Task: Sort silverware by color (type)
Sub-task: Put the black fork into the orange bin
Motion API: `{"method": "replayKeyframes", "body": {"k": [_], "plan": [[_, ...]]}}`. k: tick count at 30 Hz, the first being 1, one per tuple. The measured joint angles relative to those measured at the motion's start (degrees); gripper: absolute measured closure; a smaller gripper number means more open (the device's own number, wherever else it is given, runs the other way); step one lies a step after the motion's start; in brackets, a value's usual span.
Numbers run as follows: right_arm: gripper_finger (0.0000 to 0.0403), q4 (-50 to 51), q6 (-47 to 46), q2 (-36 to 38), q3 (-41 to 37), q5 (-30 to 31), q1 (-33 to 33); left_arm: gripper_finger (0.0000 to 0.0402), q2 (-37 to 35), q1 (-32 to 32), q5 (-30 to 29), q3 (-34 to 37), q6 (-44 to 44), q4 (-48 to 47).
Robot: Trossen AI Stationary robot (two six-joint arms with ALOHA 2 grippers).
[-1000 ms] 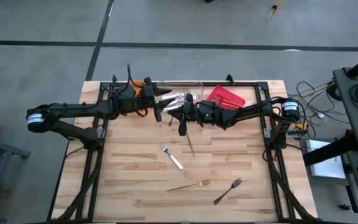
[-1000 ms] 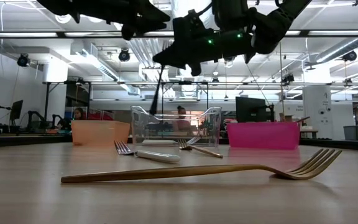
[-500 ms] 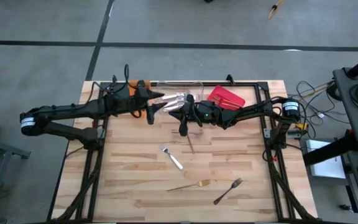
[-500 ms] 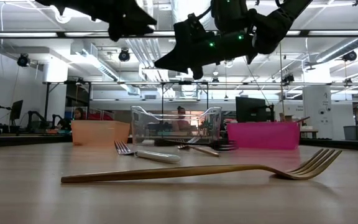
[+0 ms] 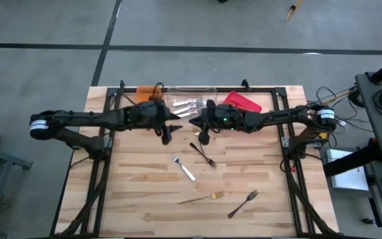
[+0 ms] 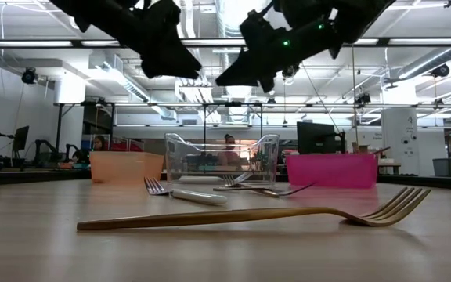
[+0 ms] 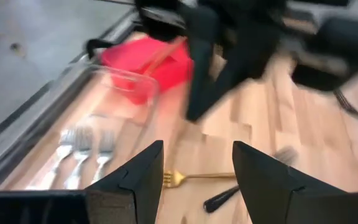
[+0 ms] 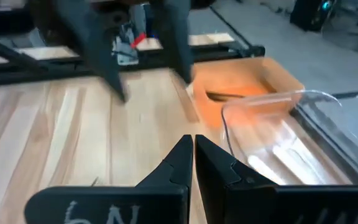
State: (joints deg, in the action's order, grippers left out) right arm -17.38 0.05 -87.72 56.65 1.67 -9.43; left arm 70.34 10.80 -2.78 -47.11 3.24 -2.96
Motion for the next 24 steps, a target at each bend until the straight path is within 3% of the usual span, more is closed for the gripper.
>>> {"method": "replayKeyframes", "body": {"k": [6, 17, 24], "plan": [[0.0394, 7.6, 0.0, 6.6, -3.0, -0.1, 0.7, 0.0229, 6.2, -3.5, 1.2, 0.0, -7.9, 3.6], [0.0394, 23.2, -0.7, 17.4, -5.2, -0.2, 2.5, 0.0229, 16.5, -7.6, 3.5, 0.0, -13.7, 14.1], [0.0394, 23.9, -0.6, 19.3, -6.9, -0.2, 2.9, 0.0229, 22.4, -8.8, 3.5, 0.0, -14.8, 18.1]]}}
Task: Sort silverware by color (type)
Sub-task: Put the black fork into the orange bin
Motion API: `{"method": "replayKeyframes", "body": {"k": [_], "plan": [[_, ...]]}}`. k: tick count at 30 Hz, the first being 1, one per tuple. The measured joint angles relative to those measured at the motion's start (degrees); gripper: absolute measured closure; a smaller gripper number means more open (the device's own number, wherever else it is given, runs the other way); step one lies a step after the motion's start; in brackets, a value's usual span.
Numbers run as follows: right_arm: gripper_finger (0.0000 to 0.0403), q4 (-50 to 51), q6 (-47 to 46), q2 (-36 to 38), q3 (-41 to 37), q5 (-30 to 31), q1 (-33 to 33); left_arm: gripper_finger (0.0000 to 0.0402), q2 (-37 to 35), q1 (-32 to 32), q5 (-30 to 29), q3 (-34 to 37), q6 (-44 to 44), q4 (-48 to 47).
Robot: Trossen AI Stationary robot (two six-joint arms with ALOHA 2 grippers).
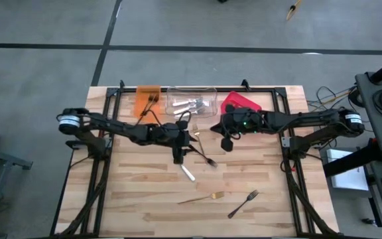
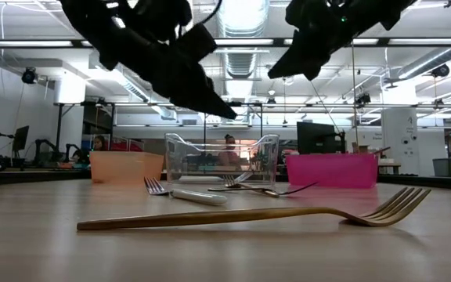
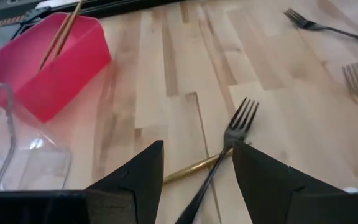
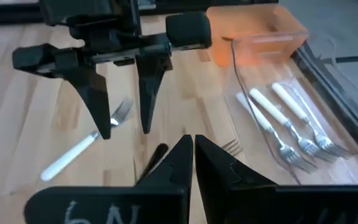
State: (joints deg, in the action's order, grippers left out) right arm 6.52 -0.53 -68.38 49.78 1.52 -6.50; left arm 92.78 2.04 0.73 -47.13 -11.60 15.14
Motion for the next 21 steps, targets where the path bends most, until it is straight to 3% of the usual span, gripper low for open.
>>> {"method": "replayKeyframes", "body": {"k": [8, 16, 21], "plan": [[0.0394, 0.1, 0.0, 0.0, -1.7, 0.0, 0.0, 0.0229, 8.7, 0.0, 0.0, -3.5, -2.5, 2.2], [0.0394, 0.1, 0.1, 0.0, -2.0, 0.0, 0.0, 0.0229, 17.3, -0.2, 1.7, -11.9, -4.4, -6.7], [0.0394, 0.1, 0.1, 0.0, -2.4, 0.0, 0.0, 0.0237, 18.9, -0.2, 3.3, -13.2, -4.4, -8.9]]}}
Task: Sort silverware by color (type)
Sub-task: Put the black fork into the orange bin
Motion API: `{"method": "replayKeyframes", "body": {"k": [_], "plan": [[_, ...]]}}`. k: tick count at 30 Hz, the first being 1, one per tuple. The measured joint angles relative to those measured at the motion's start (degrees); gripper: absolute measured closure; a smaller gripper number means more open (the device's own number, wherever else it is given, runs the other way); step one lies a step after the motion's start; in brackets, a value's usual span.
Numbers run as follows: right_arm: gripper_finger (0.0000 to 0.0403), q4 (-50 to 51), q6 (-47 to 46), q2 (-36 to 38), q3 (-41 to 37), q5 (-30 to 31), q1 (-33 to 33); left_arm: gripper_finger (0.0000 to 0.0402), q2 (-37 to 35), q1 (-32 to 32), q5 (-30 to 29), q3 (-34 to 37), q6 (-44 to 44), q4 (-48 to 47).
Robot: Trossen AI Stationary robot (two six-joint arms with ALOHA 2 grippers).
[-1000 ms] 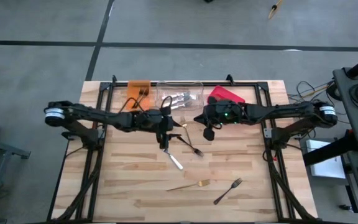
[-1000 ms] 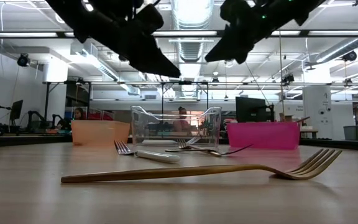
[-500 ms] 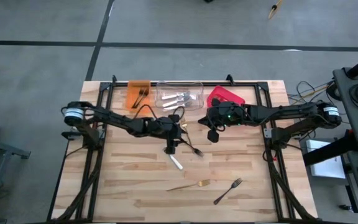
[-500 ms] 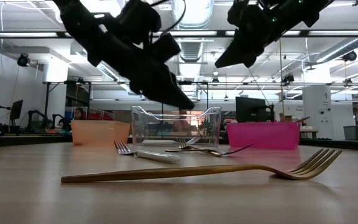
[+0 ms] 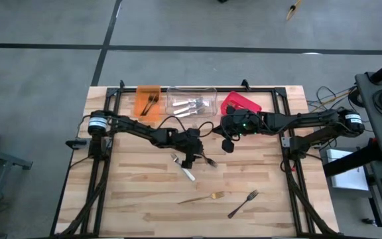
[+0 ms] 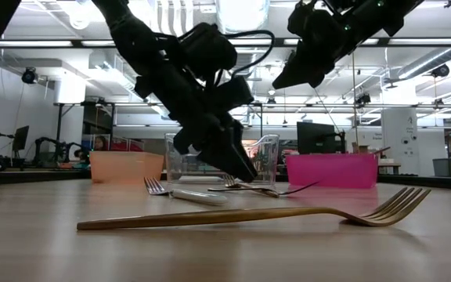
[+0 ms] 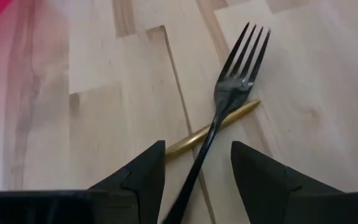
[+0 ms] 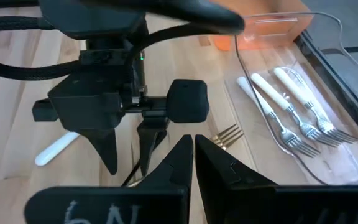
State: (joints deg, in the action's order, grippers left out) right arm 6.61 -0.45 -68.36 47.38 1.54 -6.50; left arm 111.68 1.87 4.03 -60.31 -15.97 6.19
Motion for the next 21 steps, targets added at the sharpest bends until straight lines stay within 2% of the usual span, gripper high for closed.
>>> {"method": "replayKeyframes", "body": {"k": [10, 21], "plan": [[0.0394, -1.9, 0.0, 0.0, -1.4, 0.0, 0.0, 0.0248, 1.3, 0.2, 0.2, 0.1, 2.6, -0.5], [0.0394, -2.9, 0.0, 0.0, -1.9, 0.0, 0.0, 0.0248, 2.8, 0.7, 3.4, 0.2, 5.1, 0.5]]}}
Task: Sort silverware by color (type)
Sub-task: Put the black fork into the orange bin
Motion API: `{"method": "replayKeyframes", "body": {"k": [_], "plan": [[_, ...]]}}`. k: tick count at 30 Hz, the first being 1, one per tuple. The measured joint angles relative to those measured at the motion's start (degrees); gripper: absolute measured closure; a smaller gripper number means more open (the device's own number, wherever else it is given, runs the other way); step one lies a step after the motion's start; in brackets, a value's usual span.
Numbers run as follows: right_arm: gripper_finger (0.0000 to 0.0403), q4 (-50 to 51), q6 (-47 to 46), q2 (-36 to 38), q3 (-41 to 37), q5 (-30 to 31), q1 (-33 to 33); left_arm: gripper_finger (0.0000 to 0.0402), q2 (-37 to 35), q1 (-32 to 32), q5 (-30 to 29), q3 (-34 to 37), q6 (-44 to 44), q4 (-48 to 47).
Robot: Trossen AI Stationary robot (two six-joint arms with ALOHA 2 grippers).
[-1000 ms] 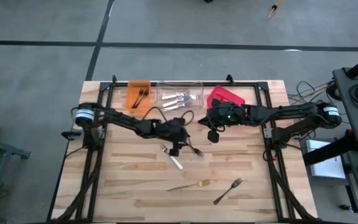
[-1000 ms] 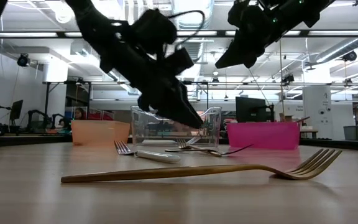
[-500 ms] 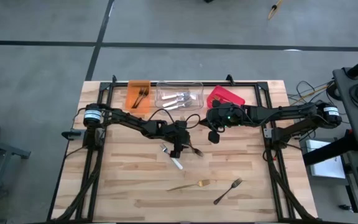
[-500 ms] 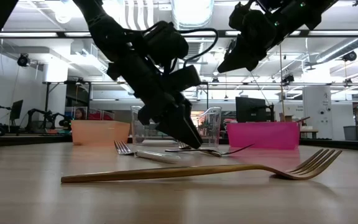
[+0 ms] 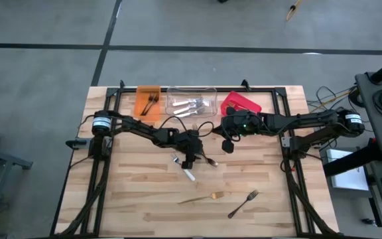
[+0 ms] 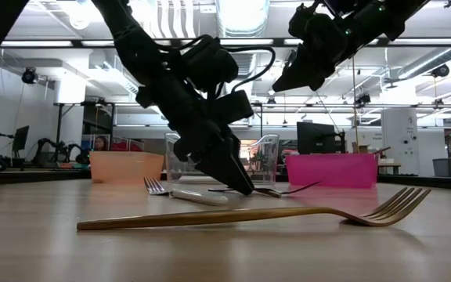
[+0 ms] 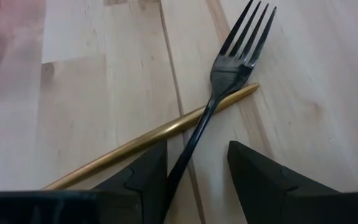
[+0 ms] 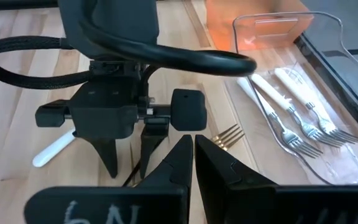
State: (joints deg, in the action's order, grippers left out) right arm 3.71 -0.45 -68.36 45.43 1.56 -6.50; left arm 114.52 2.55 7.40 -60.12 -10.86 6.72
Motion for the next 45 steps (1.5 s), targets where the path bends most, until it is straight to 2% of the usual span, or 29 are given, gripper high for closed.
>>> {"method": "replayKeyframes", "body": {"k": [8, 24, 34, 45], "plan": [[0.0394, -0.2, 0.0, 0.0, 0.0, 0.0, 0.0, 0.0270, 0.2, 0.1, 0.8, 0.0, 0.4, 0.3], [0.0394, -0.2, 0.0, 0.0, 0.0, 0.0, 0.0, 0.0395, 0.2, 0.1, 1.0, 0.1, 0.5, 0.3], [0.0394, -0.2, 0.0, 0.0, 0.0, 0.0, 0.0, 0.0400, -1.0, 0.1, 0.5, 0.3, 0.9, -0.9], [0.0394, -0.2, 0.5, 0.0, 0.0, 0.0, 0.0, 0.0401, -8.3, 0.1, -0.3, 0.3, 0.9, -8.8]]}}
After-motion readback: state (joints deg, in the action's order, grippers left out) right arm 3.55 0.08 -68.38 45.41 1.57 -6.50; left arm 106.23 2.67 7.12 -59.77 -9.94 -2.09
